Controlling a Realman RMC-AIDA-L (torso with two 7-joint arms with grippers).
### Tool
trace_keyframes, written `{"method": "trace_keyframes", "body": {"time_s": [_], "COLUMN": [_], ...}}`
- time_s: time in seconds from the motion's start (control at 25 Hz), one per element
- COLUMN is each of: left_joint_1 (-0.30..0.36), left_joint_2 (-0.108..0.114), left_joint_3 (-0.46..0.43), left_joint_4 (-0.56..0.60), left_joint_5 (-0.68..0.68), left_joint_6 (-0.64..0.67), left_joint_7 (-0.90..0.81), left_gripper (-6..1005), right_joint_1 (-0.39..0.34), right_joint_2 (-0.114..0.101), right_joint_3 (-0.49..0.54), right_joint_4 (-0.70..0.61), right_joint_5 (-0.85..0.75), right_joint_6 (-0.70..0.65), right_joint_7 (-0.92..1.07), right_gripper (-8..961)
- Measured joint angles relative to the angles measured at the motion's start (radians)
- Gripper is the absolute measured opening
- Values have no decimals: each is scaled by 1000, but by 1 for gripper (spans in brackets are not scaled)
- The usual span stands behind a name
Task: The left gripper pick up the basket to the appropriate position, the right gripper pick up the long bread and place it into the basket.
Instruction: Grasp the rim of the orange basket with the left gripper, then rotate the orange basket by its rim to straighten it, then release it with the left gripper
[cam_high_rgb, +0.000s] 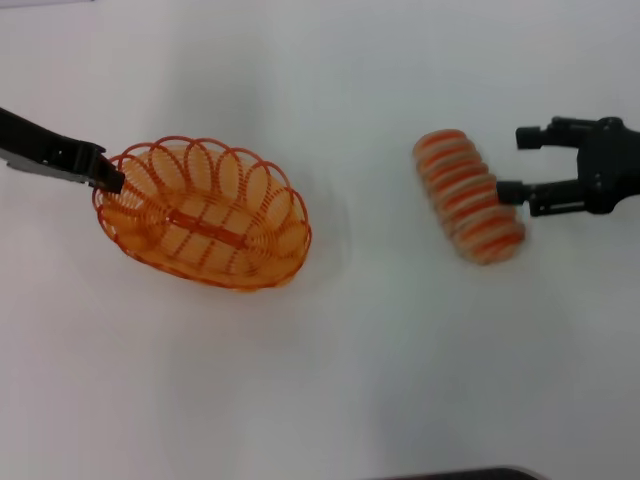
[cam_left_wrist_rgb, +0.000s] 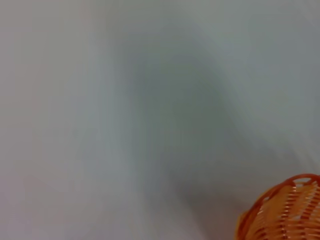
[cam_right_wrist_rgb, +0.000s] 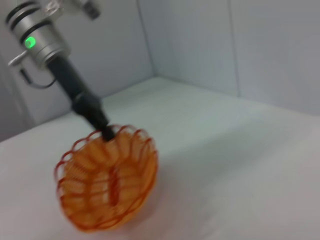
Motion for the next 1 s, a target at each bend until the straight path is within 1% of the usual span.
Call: {"method": "trace_keyframes", "body": {"time_s": [0.08, 0.2, 0.24, 0.28, 0.32, 0.4, 0.44, 0.48, 0.6, 0.64, 0.68, 0.8, 0.84, 0.88, 0.92, 0.96, 1.0], "left_joint_1": [1, 15, 25, 25, 56, 77, 77, 120, 166, 166, 220, 255, 267, 267, 269, 274, 274], "left_joint_2": [-2, -21, -31, -31, -56, -63, -63, -67, -69, -69, -70, -70, -69, -69, -69, -69, -69], "left_joint_3": [-28, -83, -98, -98, -112, -107, -107, -88, -61, -61, -14, 38, 72, 72, 84, 119, 119], "left_joint_4": [1, 4, 13, 13, 37, 45, 45, 42, 43, 43, 50, 52, 52, 52, 52, 52, 52], "left_joint_5": [-1, -11, -16, -16, -39, -62, -62, -126, -184, -184, -241, -284, -294, -294, -295, -297, -297], "left_joint_6": [19, 45, 47, 47, 46, 39, 39, 8, -39, -39, -101, -143, -165, -165, -173, -191, -191], "left_joint_7": [-11, -16, -19, -19, -30, -39, -39, -52, -65, -65, -83, -99, -108, -108, -113, -125, -125], "left_gripper": [74, 70, 70, 69, 69, 69, 68, 68, 68, 68, 68, 67, 67, 67, 67, 67, 67], "right_joint_1": [5, 9, 9, 9, 10, 12, 12, 13, 13, 13, 13, 12, 11, 11, 11, 12, 12], "right_joint_2": [4, 13, 15, 19, 21, 27, 30, 32, 35, 36, 39, 53, 57, 60, 62, 63, 63], "right_joint_3": [41, 82, 87, 93, 97, 110, 116, 122, 132, 132, 133, 133, 133, 134, 135, 136, 138], "right_joint_4": [0, -1, -1, -1, -1, -1, -1, -1, -1, -1, -1, -1, -1, -2, -2, -2, -2], "right_joint_5": [0, 1, 1, 1, 2, 4, 8, 14, 47, 54, 61, 66, 66, 66, 66, 66, 66], "right_joint_6": [4, 30, 44, 59, 66, 74, 75, 75, 79, 84, 92, 121, 127, 130, 131, 132, 132], "right_joint_7": [9, 18, 22, 28, 33, 37, 36, 35, 34, 36, 37, 35, 33, 32, 32, 32, 33], "right_gripper": [945, 945, 945, 945, 945, 945, 945, 945, 945, 946, 946, 946, 946, 946, 946, 946, 946]}}
